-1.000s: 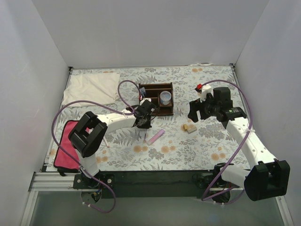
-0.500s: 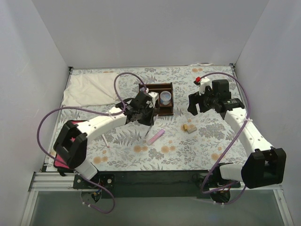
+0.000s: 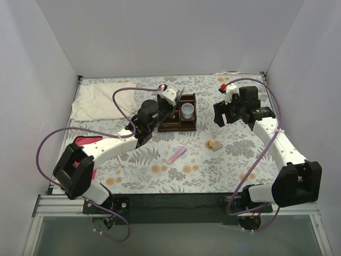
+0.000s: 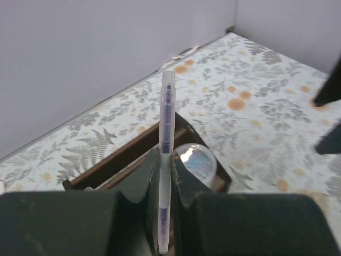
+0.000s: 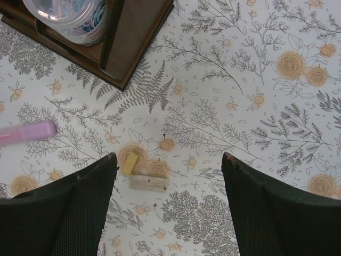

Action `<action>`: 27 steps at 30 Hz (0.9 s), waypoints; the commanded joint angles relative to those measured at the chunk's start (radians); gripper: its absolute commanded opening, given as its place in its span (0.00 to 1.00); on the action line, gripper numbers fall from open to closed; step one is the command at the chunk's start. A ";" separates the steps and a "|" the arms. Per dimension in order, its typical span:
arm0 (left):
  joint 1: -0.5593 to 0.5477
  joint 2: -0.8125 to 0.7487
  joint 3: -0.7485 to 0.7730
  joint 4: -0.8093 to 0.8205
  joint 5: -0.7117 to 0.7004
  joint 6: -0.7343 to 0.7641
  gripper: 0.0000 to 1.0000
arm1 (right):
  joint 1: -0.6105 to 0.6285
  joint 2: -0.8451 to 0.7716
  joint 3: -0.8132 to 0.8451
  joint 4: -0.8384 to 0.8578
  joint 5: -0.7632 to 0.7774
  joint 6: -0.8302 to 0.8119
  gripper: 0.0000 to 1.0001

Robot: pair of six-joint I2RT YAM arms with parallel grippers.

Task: Sort the stationery into containers
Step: Place the pen in the storage box.

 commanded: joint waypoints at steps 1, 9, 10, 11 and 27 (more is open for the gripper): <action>0.027 0.146 -0.032 0.491 -0.137 0.159 0.00 | -0.004 -0.001 0.065 0.009 0.036 -0.033 0.84; 0.074 0.324 0.016 0.720 -0.164 0.185 0.00 | -0.008 -0.030 0.041 -0.014 0.056 -0.036 0.84; 0.076 0.328 0.020 0.721 -0.164 0.180 0.00 | -0.010 -0.035 0.036 -0.014 0.056 -0.034 0.84; 0.079 0.333 0.024 0.724 -0.164 0.179 0.00 | -0.010 -0.037 0.032 -0.014 0.059 -0.033 0.84; 0.084 0.347 -0.033 0.694 -0.173 0.070 0.00 | -0.013 -0.007 0.041 -0.014 0.065 -0.042 0.84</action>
